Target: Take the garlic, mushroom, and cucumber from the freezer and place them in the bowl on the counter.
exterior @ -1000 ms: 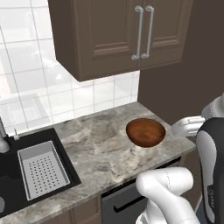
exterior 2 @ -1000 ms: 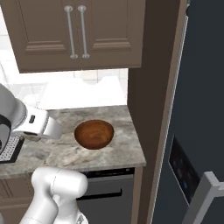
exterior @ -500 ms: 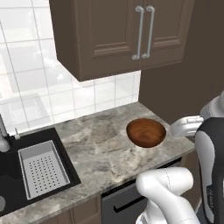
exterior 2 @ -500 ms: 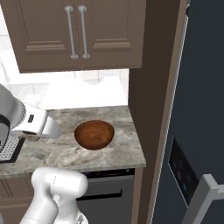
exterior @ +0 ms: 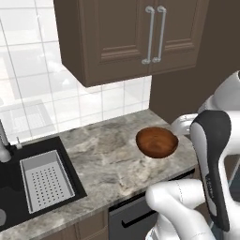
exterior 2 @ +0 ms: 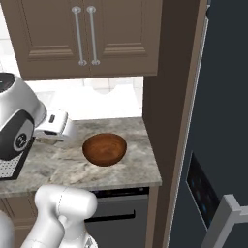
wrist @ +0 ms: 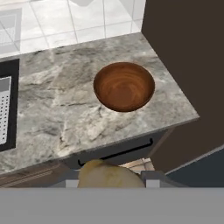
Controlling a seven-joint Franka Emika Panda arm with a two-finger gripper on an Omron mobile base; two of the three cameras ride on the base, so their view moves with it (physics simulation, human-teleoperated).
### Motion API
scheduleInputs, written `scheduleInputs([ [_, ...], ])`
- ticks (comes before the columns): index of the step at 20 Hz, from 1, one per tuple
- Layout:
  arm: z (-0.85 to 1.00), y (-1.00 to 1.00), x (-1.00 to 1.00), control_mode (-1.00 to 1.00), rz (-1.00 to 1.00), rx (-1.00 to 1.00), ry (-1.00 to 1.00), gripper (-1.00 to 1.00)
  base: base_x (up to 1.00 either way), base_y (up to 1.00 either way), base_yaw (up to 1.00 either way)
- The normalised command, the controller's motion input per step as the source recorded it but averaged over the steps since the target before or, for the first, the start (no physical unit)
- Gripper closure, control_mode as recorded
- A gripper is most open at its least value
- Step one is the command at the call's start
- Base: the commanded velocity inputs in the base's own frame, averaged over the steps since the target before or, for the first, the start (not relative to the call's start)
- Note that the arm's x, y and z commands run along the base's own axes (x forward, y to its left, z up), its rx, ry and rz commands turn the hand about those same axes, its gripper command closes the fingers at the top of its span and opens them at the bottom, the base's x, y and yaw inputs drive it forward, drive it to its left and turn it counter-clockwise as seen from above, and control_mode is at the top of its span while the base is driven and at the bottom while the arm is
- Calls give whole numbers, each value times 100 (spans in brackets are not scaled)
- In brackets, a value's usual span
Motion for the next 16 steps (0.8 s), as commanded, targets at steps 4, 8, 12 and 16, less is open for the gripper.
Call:
scheduleInputs([
  [4,-68,0,65,-100,1,0,0,100,0,0,0],
  [8,-52,0,64,-100,0,0,0,100,0,0,0],
  [12,-33,-1,54,-100,0,0,0,100,0,0,0],
  [16,-29,-2,52,-100,0,0,0,100,0,0,0],
])
